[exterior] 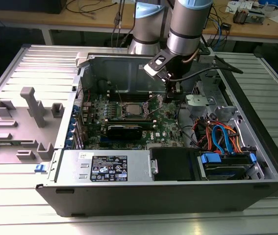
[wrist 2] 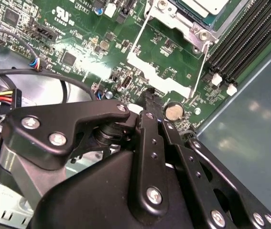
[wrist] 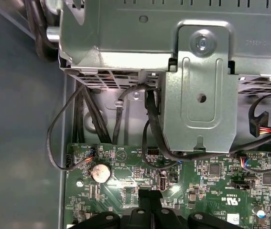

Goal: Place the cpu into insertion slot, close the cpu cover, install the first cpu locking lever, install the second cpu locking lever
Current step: 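Close the cpu cover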

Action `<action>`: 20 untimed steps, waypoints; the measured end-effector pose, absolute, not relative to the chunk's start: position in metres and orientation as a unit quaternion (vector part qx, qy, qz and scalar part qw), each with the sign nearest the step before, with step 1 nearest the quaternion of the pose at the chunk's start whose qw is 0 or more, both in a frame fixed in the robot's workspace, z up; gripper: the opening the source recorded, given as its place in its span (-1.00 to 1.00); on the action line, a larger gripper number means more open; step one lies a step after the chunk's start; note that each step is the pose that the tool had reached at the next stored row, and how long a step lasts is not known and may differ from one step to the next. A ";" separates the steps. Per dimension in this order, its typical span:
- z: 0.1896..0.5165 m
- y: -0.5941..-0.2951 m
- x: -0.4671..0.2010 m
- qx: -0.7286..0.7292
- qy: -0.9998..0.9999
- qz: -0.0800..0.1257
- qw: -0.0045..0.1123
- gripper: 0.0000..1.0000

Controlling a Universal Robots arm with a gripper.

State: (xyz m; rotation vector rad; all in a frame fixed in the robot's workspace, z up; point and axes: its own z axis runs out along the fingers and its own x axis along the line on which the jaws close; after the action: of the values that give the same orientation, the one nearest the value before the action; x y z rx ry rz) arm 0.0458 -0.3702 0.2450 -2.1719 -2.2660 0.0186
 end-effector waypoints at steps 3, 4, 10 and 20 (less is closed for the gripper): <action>0.244 -0.370 0.040 -0.691 -0.723 0.006 0.002 -0.79; 0.244 -0.370 0.038 -0.691 -0.723 0.006 0.002 -0.79; 0.244 -0.370 0.036 -0.691 -0.723 0.006 0.002 -0.79; 0.244 -0.370 0.032 -0.691 -0.723 0.006 0.002 -0.79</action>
State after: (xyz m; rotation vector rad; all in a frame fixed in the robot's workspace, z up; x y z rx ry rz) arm 0.0320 -0.3702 0.2441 -2.1681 -2.2687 0.0193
